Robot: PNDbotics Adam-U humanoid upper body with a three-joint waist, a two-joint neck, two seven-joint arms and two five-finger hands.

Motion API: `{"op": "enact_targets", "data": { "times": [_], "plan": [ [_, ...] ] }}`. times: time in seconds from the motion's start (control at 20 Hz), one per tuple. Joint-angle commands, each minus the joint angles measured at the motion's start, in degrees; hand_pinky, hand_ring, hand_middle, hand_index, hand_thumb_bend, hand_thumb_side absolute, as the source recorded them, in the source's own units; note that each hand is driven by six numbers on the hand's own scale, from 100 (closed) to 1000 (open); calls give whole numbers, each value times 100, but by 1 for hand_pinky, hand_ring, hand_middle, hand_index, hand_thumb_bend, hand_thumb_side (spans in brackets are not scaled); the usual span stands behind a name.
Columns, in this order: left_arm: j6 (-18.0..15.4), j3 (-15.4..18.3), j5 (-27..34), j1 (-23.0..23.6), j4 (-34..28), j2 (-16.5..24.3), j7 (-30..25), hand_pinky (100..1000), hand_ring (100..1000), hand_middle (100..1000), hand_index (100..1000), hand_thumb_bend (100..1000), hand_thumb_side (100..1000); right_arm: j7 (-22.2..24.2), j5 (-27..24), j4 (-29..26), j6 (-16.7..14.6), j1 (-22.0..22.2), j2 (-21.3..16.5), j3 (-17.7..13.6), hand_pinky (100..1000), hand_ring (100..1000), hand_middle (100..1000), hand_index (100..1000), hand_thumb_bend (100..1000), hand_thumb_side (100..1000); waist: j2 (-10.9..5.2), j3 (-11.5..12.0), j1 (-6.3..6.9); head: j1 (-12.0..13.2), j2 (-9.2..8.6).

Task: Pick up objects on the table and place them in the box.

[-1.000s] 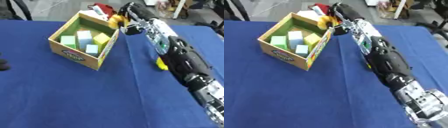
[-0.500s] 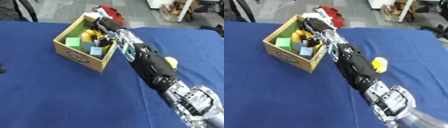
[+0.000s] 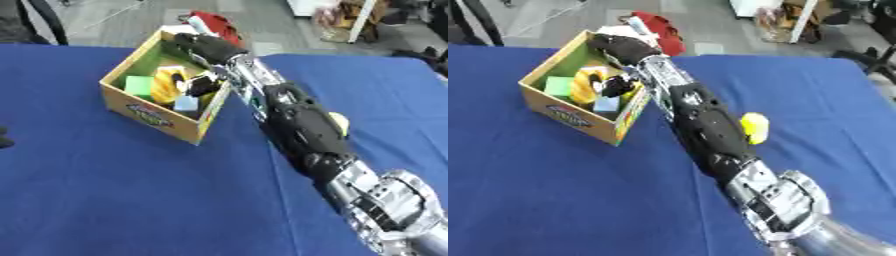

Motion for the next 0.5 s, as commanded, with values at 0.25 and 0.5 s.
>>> {"op": "enact_targets", "data": {
  "times": [0.25, 0.5],
  "plan": [
    [-1, 137, -50, 75, -60, 89, 96, 689, 574, 576, 783, 100, 696, 804, -1948, -1816, -329, 551, -1388, 434, 859, 890, 942, 1000, 100, 525, -188, -298, 34, 207, 103],
    [5, 182, -85, 115, -58, 116, 150, 689, 574, 576, 783, 100, 699, 1174, -3157, -3049, -66, 1602, -2375, 434, 850, 875, 921, 1000, 100, 542, -181, -479, 9, 315, 109]
  ]
}}
